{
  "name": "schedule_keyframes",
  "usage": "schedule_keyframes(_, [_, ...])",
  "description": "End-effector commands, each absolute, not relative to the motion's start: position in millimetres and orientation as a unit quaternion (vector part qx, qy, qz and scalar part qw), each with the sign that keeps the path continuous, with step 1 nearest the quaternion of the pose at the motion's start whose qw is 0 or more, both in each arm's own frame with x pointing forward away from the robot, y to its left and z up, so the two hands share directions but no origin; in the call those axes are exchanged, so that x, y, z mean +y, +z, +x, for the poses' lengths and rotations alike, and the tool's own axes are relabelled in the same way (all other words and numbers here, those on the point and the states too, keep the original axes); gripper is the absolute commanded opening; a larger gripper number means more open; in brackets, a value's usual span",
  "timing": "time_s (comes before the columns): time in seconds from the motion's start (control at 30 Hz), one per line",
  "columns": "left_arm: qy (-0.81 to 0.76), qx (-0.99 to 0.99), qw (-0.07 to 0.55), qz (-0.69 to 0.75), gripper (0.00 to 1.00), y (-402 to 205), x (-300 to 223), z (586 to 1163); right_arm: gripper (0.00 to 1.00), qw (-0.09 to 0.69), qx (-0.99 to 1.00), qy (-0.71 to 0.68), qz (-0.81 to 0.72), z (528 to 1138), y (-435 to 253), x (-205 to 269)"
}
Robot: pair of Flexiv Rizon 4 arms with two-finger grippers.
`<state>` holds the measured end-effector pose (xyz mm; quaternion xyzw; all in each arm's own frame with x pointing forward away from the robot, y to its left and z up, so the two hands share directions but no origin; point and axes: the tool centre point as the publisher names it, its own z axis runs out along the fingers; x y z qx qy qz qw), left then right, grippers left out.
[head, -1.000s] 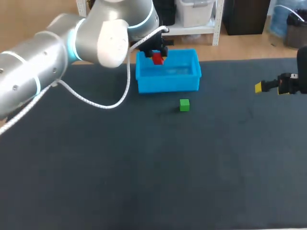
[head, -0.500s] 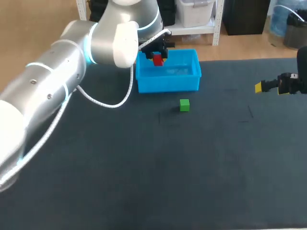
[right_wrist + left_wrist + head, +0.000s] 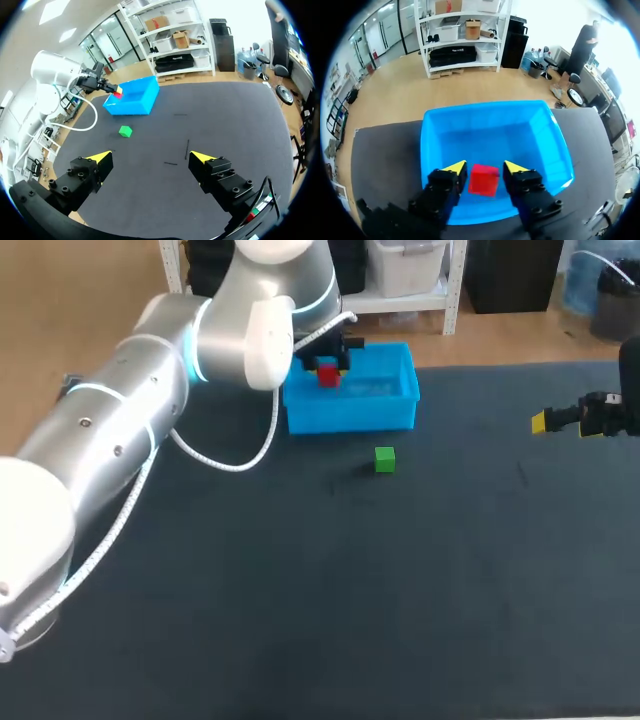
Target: Use the left arm to pick the red cube and place it into the blue plastic box first, then use the right arm to grasp the green cube and put it into the same blue plastic box after the first action is fully finished.
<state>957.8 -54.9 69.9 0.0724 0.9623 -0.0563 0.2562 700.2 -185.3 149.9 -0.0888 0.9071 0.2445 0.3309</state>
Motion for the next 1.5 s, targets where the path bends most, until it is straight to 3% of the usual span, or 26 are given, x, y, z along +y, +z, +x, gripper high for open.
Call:
schedule_keyframes(0.03, [-0.049, 0.975, 0.203, 0.076, 1.0, 73.8, -56.6, 967.2, 1.0, 0.331, 0.907, 0.244, -0.089, 700.1, 149.9, -185.3])
schedule_keyframes(0.37, [-0.058, 0.978, 0.177, 0.094, 1.0, 96.2, -38.3, 931.3, 1.0, 0.331, 0.907, 0.244, -0.089, 700.1, 149.9, -185.3])
schedule_keyframes(0.77, [-0.123, 0.956, 0.22, 0.15, 1.0, 131.2, 26.5, 849.1, 1.0, 0.331, 0.907, 0.244, -0.089, 700.1, 149.9, -185.3])
schedule_keyframes(1.07, [-0.113, 0.962, 0.194, 0.158, 1.0, 126.4, 78.0, 804.6, 1.0, 0.331, 0.907, 0.244, -0.089, 700.1, 149.9, -185.3])
schedule_keyframes(1.5, [-0.158, 0.944, 0.266, 0.116, 1.0, 111.7, 125.3, 747.8, 1.0, 0.331, 0.907, 0.244, -0.089, 700.1, 149.9, -185.3])
